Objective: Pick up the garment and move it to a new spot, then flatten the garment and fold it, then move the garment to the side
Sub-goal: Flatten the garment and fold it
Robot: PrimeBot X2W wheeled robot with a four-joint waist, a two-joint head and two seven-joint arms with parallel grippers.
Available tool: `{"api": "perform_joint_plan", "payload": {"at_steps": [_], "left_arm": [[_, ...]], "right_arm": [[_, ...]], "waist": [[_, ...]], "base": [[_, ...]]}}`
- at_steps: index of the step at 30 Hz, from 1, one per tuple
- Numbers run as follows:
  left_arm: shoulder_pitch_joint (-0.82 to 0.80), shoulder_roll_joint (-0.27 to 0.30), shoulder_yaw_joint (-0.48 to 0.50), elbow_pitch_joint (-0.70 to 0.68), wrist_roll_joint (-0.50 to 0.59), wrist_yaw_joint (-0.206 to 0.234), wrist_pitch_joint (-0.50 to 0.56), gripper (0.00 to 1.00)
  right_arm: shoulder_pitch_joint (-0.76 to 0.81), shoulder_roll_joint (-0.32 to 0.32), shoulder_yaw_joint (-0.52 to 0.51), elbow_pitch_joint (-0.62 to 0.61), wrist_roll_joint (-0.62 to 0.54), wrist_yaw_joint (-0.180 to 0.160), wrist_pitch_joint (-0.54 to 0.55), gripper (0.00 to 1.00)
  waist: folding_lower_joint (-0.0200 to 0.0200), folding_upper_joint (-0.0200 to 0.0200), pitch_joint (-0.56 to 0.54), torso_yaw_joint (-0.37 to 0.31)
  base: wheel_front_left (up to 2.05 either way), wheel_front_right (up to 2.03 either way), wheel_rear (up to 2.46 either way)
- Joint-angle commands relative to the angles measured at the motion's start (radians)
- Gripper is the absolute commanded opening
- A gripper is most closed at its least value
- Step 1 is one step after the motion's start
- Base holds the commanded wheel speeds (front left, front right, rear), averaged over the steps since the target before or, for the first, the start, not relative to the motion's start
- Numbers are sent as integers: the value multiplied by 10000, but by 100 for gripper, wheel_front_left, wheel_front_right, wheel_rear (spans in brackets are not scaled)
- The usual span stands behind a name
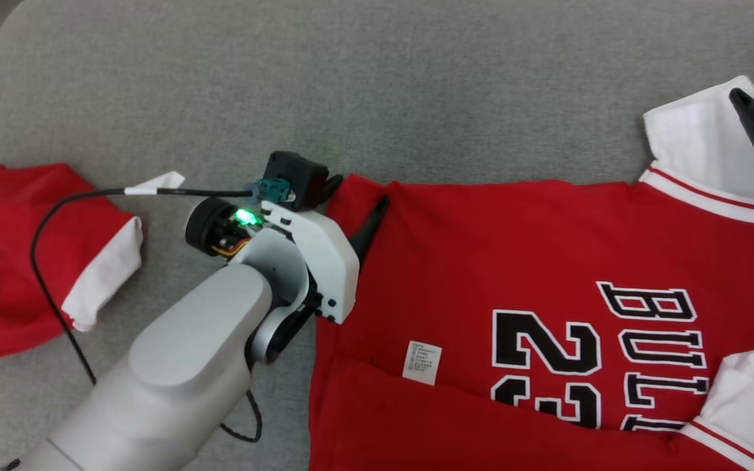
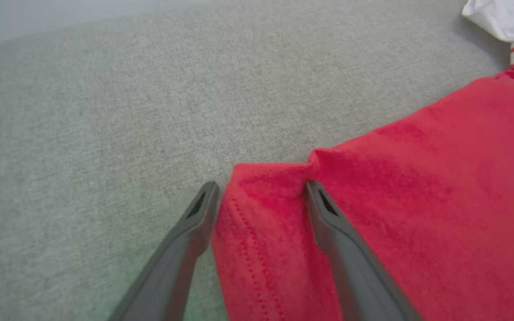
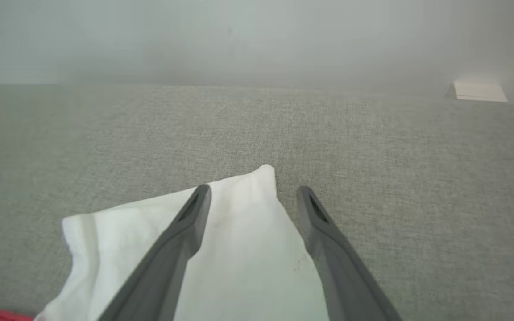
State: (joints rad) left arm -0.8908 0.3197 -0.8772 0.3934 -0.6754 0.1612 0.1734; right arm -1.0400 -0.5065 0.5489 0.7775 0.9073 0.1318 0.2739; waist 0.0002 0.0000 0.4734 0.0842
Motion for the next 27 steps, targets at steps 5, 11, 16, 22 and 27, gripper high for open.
{"api": "perform_joint_plan", "payload": {"at_steps": [5, 11, 16, 22, 27], "left_arm": [[-191, -209, -235, 331, 61, -275, 295, 100], [-187, -253, -380, 532, -75, -459, 448, 42], [-181, -84, -241, 649, -141, -405, 316, 0], [-74, 195, -42, 746, -366, -456, 279, 0], [95, 495, 64, 665, -727, -697, 537, 0]], "right_arm": [[-448, -21, 608, 679, 553, -24, 489, 100], [-355, -140, 1588, 405, 1229, -21, 944, 0], [-527, -373, 1964, 195, 1447, -22, -286, 0], [-456, -231, 2210, 698, 1847, -22, -1738, 0], [-94, -139, 2562, 783, 2245, -22, -2349, 0]], "waist": [[-2, 0, 287, 268], [-2, 0, 186, 199], [-2, 0, -29, 52], [-2, 0, -569, -161], [-2, 0, -1282, -449]], "base": [[0, 0, 0], [0, 0, 0], [0, 0, 0], [0, 0, 0], [0, 0, 0]]}}
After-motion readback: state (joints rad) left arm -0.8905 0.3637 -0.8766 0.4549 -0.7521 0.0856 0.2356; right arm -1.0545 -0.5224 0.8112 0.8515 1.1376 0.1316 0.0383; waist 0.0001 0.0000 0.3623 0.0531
